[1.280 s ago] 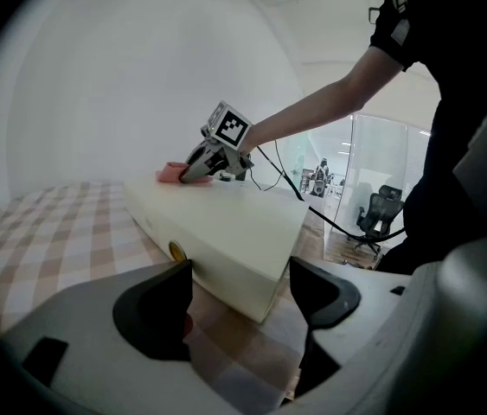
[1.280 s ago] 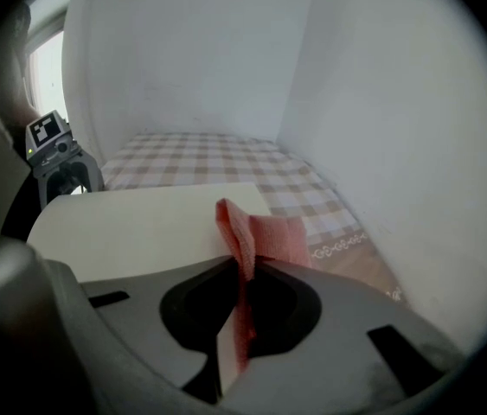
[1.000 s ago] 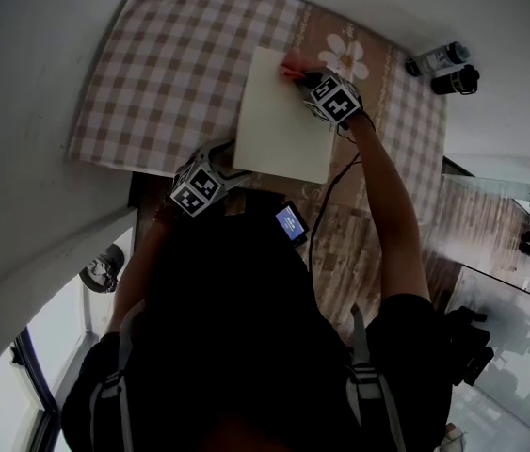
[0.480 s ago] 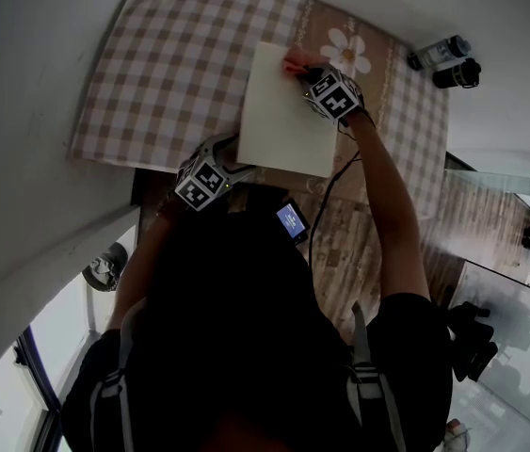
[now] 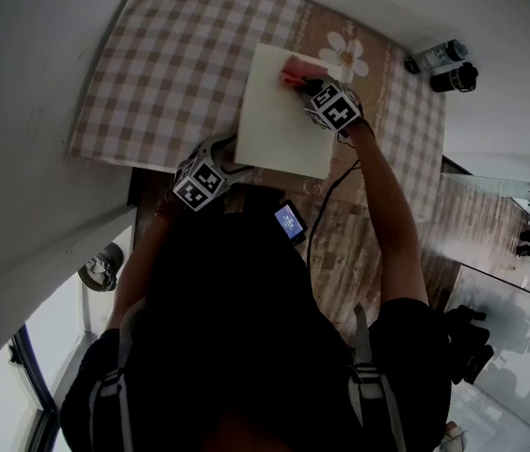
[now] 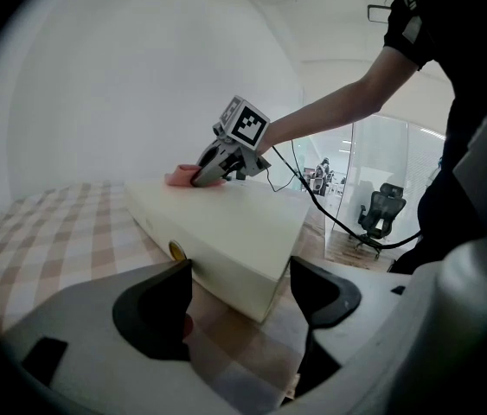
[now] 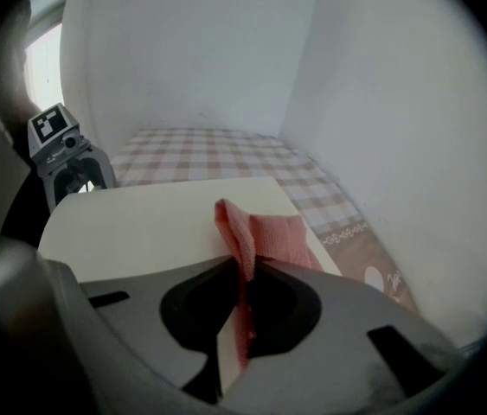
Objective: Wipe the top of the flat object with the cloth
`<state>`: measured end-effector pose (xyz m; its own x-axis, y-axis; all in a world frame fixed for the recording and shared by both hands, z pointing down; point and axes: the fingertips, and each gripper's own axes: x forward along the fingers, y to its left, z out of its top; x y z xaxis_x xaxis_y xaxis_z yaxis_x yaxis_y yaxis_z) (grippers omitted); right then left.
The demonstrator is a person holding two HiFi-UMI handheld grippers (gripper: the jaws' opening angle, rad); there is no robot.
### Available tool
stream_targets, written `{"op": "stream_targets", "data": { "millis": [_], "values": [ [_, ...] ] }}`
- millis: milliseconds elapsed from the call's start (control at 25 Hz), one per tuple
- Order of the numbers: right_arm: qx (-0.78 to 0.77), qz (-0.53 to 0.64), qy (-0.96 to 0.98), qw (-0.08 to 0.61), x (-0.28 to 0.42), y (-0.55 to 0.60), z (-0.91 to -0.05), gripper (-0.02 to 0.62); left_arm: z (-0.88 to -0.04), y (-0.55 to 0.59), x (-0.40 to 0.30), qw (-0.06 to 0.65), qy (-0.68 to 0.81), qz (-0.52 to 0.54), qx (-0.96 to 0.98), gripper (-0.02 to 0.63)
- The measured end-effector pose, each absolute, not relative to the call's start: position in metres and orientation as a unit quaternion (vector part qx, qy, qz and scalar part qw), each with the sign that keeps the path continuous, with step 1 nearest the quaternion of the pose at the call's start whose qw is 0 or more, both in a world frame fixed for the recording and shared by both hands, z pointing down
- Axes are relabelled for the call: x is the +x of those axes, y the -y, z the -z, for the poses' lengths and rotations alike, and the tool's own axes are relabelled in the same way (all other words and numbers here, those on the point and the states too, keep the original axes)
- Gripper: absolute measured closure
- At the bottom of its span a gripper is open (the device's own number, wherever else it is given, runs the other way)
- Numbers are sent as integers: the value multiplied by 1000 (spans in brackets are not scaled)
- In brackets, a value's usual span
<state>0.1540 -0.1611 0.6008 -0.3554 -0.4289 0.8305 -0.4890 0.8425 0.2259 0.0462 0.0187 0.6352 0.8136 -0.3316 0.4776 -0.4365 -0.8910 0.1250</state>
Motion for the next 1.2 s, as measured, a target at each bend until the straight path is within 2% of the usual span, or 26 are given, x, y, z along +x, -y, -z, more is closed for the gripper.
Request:
{"op": "stream_targets", "data": {
  "millis": [240,1200],
  "values": [
    [270,-41,828,490,171,206,-604,580,-633,42,64,114,203,-232,944,235],
    [234,-66,841,483,154,122,-603,580,-635,39,63,112,201,-234,945,236]
  ]
}}
